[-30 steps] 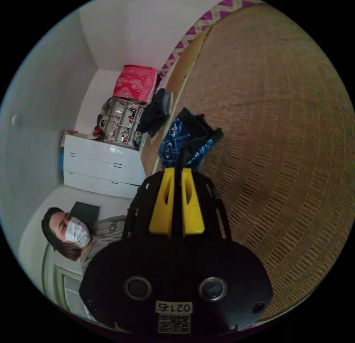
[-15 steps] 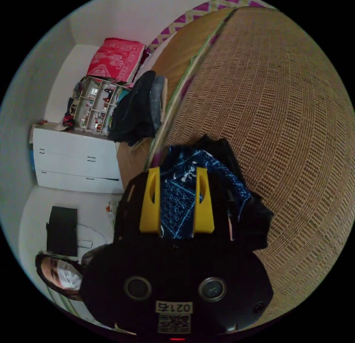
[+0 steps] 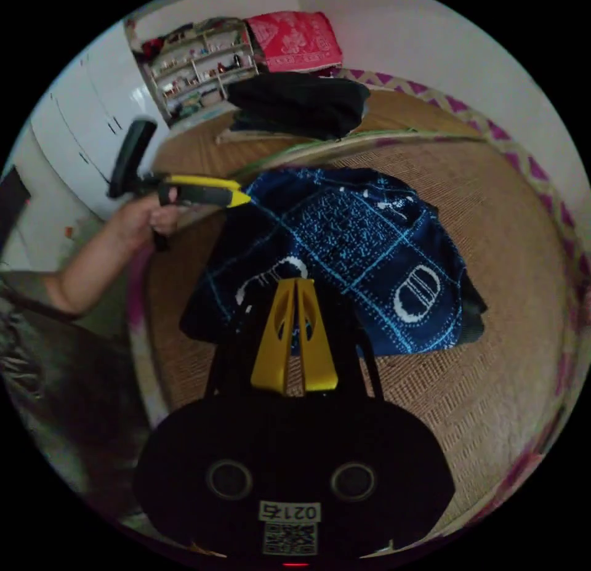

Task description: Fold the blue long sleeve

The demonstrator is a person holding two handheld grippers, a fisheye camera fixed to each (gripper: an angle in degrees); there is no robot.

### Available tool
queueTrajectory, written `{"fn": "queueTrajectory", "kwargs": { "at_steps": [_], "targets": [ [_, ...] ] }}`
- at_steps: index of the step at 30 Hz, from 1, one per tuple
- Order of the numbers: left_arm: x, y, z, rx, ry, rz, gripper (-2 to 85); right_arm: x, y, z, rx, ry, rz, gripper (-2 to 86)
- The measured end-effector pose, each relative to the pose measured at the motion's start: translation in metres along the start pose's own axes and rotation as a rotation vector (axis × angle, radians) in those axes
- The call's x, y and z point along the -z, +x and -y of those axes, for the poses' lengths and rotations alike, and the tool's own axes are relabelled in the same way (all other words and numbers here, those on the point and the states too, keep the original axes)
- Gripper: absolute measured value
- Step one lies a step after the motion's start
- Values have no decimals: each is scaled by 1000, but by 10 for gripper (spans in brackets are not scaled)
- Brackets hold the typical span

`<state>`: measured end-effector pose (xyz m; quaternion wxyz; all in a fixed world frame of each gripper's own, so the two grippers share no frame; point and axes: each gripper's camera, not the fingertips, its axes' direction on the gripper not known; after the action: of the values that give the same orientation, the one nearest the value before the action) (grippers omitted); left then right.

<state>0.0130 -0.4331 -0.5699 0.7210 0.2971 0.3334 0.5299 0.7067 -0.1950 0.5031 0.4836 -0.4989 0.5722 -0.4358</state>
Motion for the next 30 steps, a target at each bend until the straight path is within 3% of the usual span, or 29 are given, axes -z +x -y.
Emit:
{"fn": "queueTrajectory", "kwargs": {
  "at_steps": [3, 5, 10, 14, 19, 24, 28, 30],
  "targets": [
    [-8, -8, -6, 62, -7, -78, 13, -18, -38, -15, -1, 70, -238, -5],
    [-8, -10, -11, 100, 0, -121, 3, -16, -38, -18, -60, 80, -232, -2],
    [-2, -8, -25, 143, 47, -206, -5, 14, 3, -41, -266, 138, 50, 49],
    [25, -3, -47, 152, 146, -317, -7, 67, 41, -103, -560, 321, 29, 104],
    [46, 12, -77, 134, 184, -414, 3, 56, 94, -161, -838, 292, 220, 137],
    [25, 35, -106, 211, 69, -550, 115, 29, 117, -171, -1003, 343, 438, 118],
    [8, 57, -122, 160, 12, -472, 101, 12, 127, -166, -1077, 344, 516, 78],
    [9, 62, -131, 197, 45, -389, 24, 8, 138, -168, -1098, 336, 590, 62]
  ]
}}
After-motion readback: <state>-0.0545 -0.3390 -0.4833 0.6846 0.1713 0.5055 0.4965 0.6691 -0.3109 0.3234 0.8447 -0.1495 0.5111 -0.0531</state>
